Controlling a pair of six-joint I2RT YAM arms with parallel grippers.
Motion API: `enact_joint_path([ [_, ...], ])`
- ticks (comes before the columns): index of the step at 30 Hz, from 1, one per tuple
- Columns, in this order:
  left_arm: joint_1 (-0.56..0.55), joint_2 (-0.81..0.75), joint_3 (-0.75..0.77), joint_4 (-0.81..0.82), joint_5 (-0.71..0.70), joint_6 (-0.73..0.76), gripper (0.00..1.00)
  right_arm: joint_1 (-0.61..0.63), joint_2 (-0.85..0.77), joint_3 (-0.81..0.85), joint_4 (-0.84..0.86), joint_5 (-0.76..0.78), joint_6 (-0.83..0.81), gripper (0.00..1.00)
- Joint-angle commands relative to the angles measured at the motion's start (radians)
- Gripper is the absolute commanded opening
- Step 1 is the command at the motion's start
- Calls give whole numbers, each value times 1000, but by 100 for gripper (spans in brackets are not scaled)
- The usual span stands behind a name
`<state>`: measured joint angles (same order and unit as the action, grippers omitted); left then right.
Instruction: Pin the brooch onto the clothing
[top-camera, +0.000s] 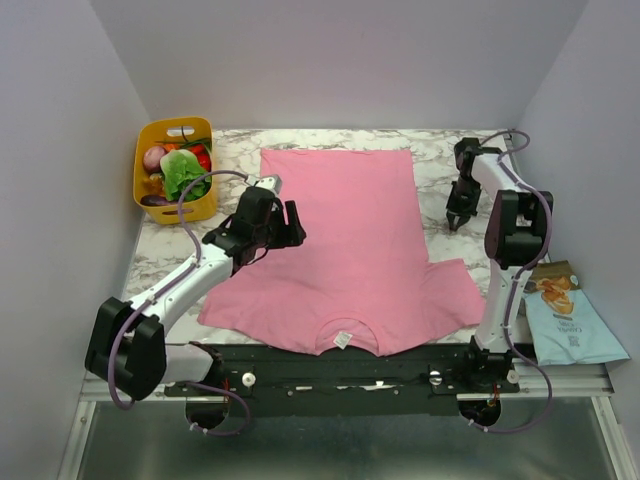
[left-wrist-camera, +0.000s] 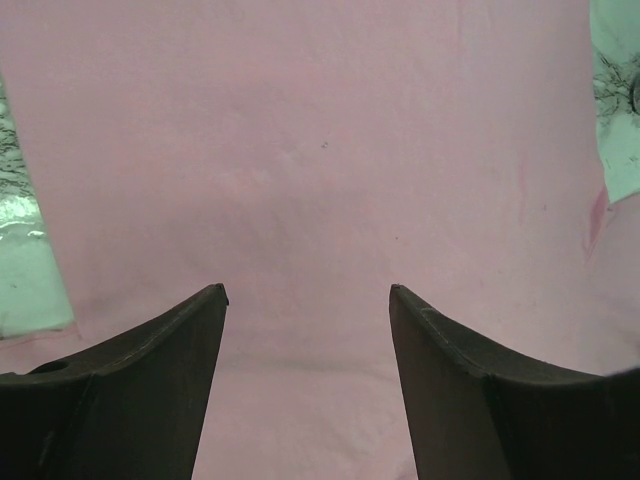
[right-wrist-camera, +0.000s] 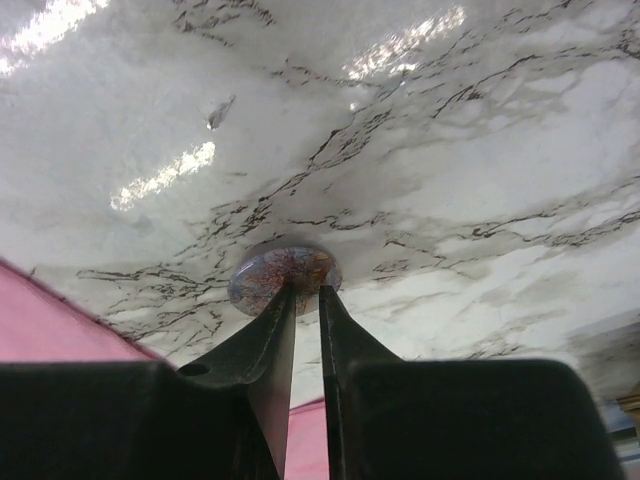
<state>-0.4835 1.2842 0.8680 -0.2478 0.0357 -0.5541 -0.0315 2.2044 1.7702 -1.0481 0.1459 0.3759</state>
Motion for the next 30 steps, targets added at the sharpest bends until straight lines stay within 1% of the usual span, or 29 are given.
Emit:
enact_joint_path([
  [1,3,30,28,41,75,-13,76,30,-28,-41,-32,38,-19,24],
  [4,-3,53,42,68,113,-21,77,28,-69,-45,-26,23,-20,24],
  [5,-6,67,48,73,118,-23,77,50,-101,-49,-20,9,-29,24],
  [8,-26,105,80,87,128,-26,78,51,-162,-67,11,-60,-41,24],
  [9,-32,115,89,87,133,-26,78,51,-208,-72,20,-95,-42,25],
  [12,-64,165,147,94,139,-27,78,51,-274,-86,46,-141,-45,27],
  [14,-95,211,202,96,141,-26,78,53,-304,-97,66,-144,-45,28],
  [15,-105,228,224,91,141,-24,78,50,-316,-112,75,-178,-45,28],
  [18,-144,300,314,84,145,-24,78,48,-342,-127,94,-166,-45,29],
  [21,-182,385,413,70,158,-24,78,36,-360,-179,138,-157,-31,29],
  [24,-223,475,523,56,176,-27,78,-13,-368,-251,194,-205,-12,29],
  [25,-234,498,582,44,181,-24,78,-18,-368,-265,213,-203,-12,29],
  [27,-254,570,649,27,188,-23,78,-30,-361,-285,218,-158,4,28],
  [29,-280,645,741,12,194,-26,78,-34,-359,-298,226,-152,27,27],
  [30,-288,671,773,5,202,-27,78,-39,-357,-299,230,-108,40,23],
])
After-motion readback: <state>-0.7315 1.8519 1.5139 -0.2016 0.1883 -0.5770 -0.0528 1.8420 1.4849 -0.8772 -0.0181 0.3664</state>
